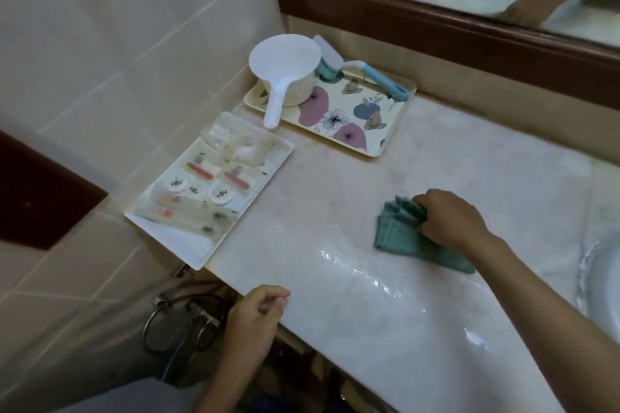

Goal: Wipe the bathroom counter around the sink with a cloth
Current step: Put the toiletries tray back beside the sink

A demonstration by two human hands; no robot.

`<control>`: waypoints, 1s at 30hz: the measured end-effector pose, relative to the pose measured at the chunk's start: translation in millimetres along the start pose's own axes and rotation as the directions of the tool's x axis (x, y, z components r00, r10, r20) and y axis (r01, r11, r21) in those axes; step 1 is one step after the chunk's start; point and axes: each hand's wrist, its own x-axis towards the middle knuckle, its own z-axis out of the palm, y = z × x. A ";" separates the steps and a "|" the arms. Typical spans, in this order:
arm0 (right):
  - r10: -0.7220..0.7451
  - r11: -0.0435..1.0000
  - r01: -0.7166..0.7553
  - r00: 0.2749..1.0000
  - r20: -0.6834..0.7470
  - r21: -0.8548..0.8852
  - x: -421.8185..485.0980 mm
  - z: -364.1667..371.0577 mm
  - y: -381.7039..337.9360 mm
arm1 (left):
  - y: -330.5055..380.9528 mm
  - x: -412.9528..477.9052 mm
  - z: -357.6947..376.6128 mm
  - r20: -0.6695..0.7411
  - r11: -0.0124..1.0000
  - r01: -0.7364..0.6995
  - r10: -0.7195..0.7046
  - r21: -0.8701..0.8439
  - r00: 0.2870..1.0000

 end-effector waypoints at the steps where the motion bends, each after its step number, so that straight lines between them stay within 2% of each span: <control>1: 0.013 0.998 -0.016 0.998 -0.055 -0.056 -1.4 5.5 -2.6 | -2.0 2.9 -2.7 0.002 1.000 0.004 -0.004 0.004 1.000; 3: 0.078 0.985 -0.104 0.980 -0.181 -0.138 -5.6 15.0 -9.3 | -3.8 8.3 -9.4 0.017 1.000 -0.005 0.005 -0.001 1.000; 5: 0.126 0.980 -0.162 0.956 -0.264 -0.120 -10.0 20.1 -23.7 | -5.8 14.8 -19.3 0.042 1.000 -0.014 0.015 -0.012 0.999; 8: 0.067 0.997 -0.058 0.955 -0.288 0.042 -12.5 24.0 -59.5 | -9.4 24.7 -43.4 0.035 0.998 -0.018 0.020 -0.058 0.999; 10: 0.017 0.985 0.038 0.946 -0.322 0.165 -8.1 26.7 -89.3 | -11.2 31.1 -64.9 -0.035 0.995 -0.033 0.029 -0.098 0.999; 14: 0.059 0.843 0.042 0.984 -0.171 0.536 8.0 28.4 -166.2 | -7.8 49.4 -120.4 -0.209 0.989 -0.116 0.094 -0.094 0.973; 16: 0.060 0.785 0.029 0.991 -0.123 0.619 17.1 33.7 -202.3 | -4.8 65.8 -147.5 -0.278 0.988 -0.151 0.140 -0.021 0.950; 18: 0.099 0.746 0.016 0.986 -0.135 0.665 26.2 37.3 -232.5 | -6.6 83.4 -167.1 -0.378 0.994 -0.103 0.105 0.026 0.920; 21: 0.129 0.818 0.046 0.956 -0.262 0.574 47.5 38.2 -259.4 | -16.1 98.2 -178.6 -0.440 0.994 0.056 -0.091 -0.092 0.893; 25: 0.002 0.940 0.124 0.930 -0.367 0.319 84.5 33.1 -275.4 | -25.7 104.2 -174.2 -0.378 0.968 0.119 -0.197 -0.219 0.905; 30: -0.154 0.959 0.212 0.948 -0.280 0.190 127.5 23.8 -289.7 | -20.0 110.2 -164.6 -0.342 0.956 0.141 -0.226 -0.256 0.912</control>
